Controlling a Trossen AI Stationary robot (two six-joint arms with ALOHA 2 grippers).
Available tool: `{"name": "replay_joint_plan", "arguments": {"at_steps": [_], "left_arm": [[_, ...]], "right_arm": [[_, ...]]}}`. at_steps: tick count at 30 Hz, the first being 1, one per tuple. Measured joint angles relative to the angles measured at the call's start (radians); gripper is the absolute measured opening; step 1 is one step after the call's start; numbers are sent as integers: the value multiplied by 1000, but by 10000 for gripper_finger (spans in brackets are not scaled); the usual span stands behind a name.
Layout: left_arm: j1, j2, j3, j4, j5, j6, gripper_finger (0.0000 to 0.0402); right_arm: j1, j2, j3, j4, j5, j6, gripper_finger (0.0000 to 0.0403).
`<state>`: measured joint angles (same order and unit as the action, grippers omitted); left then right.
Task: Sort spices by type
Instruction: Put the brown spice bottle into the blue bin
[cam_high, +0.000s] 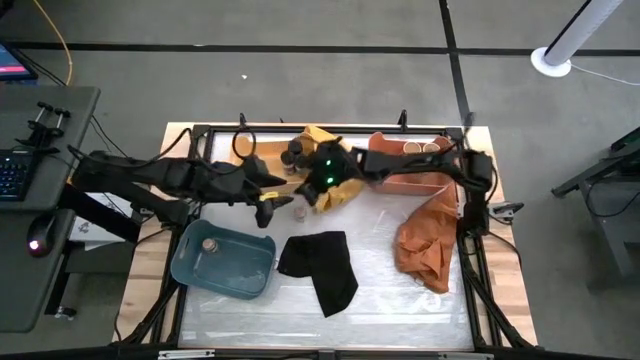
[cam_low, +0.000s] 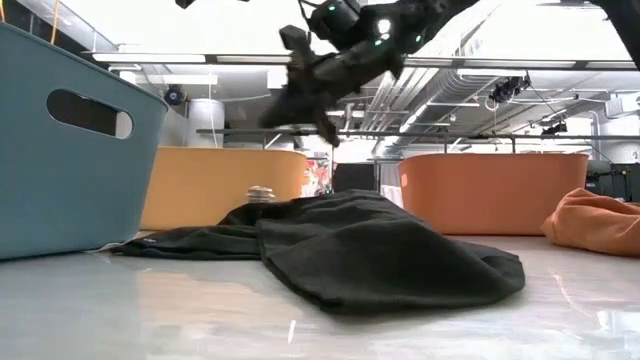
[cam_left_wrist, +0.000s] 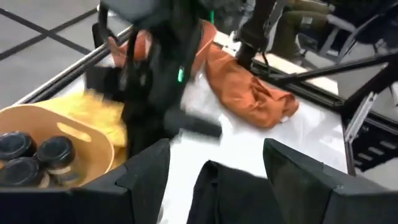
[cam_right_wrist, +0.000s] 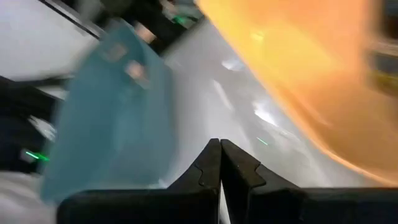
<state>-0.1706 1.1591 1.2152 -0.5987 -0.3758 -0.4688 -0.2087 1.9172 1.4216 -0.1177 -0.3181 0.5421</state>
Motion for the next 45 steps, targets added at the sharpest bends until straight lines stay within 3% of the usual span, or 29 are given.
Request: {"name": "replay_joint_plan", "arguments": {"at_steps": [9,13,16,22,25,29,35,45], "left_arm": [[-11,47,-6,-116,-94,76,243],[32,164,-10,-106,-89,156,243],[107,279,-10,-106,1,175,243],[261,487,23,-116,316,1,243],[293,538,41,-112,413,-32,243],[273,563,42,-144,397,-2,243],[211,583,42,-179,231,64,243],[196,688,46,-154,217,25,243]], "right_arm": [[-77,-275,-2,-631,216,-303,0],[-88,-456,-62,-748,320,-295,0],[-89,-611,-146,-783,377,-208,0],[-63,-921,-367,-783,429,74,0],[-31,-1041,-479,-779,453,186,0],[0,-1152,-611,-754,473,308,0],[22,-1211,-752,-622,458,400,0],[22,-1190,-776,-495,411,394,0]]}}
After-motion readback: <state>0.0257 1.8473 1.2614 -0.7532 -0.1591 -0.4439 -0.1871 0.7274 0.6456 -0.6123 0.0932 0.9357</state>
